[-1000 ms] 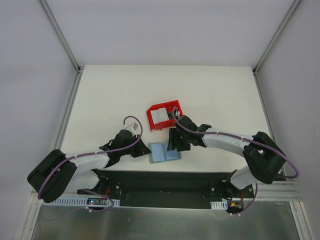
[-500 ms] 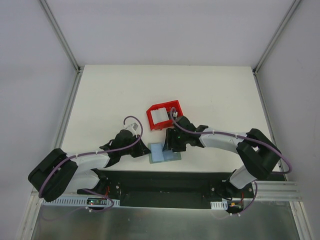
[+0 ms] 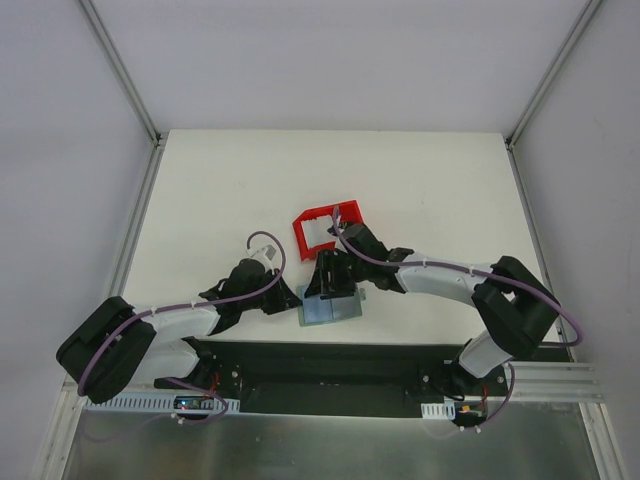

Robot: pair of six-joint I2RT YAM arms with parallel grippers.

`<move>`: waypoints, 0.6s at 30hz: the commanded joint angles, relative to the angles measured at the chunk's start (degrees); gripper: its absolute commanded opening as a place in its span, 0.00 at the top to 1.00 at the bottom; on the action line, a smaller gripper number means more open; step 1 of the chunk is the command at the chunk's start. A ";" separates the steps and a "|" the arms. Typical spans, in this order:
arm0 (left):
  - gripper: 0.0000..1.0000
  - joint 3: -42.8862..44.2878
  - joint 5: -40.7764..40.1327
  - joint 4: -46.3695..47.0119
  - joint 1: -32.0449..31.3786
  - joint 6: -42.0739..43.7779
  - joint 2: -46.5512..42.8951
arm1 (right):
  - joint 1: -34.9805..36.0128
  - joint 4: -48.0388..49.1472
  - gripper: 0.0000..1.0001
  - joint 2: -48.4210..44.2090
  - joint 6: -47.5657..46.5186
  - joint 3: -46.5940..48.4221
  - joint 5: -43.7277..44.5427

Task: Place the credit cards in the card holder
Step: Open the card holder at the center of the board, then pick up the credit card from the storage box.

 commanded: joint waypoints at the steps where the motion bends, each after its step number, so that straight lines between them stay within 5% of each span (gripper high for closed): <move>1: 1.00 -0.47 0.17 1.66 0.44 -0.33 -1.40 | 0.41 7.56 0.42 0.97 1.25 2.40 -6.82; 10: 1.00 -0.47 -0.53 0.17 0.44 0.55 -3.25 | -3.10 5.65 0.42 -5.00 -2.78 4.32 -6.04; 18: 1.00 1.29 -0.89 -2.38 0.44 2.48 -4.66 | -7.32 -17.54 0.41 -3.08 -16.93 20.92 11.61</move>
